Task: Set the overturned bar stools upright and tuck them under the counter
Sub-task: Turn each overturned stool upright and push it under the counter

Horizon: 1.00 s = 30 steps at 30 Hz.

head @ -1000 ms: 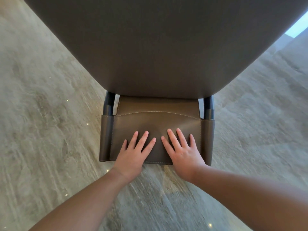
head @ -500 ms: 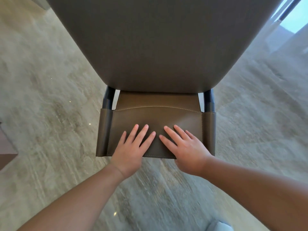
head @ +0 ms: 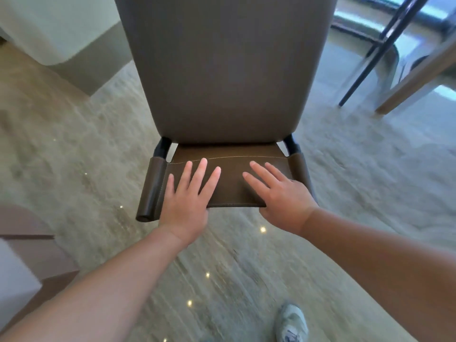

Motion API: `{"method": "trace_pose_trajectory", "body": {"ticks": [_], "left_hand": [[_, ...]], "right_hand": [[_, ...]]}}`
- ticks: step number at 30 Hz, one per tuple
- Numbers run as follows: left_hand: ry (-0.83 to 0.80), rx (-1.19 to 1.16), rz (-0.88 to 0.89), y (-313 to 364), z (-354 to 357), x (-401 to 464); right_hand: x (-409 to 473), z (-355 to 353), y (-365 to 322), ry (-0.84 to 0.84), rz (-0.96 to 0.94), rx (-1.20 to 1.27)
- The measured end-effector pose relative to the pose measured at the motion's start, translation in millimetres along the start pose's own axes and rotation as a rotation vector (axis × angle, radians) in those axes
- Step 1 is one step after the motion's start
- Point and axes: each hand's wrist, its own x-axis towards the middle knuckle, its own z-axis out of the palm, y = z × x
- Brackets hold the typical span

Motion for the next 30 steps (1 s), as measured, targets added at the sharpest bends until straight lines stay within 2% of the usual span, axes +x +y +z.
{"method": "trace_pose_trajectory", "body": {"ticks": [5, 12, 17, 30], "left_hand": [[0.151, 0.009, 0.011, -16.6, -104.9, 64.8], [0.244, 0.046, -0.022, -41.9, -238.9, 172.4], [0.198, 0.113, -0.102, -76.1, -318.6, 248.8], [0.178, 0.169, 0.129, -130.5, -415.2, 367.0]], "right_hand": [[30.9, -122.1, 23.9, 0.168, 0.051, -0.029], [106.7, -264.8, 78.9, 0.348, -0.008, -0.091], [169.3, -339.4, 114.1, 0.335, -0.022, -0.106], [268.7, -446.3, 160.5, 0.312, 0.068, -0.134]]}}
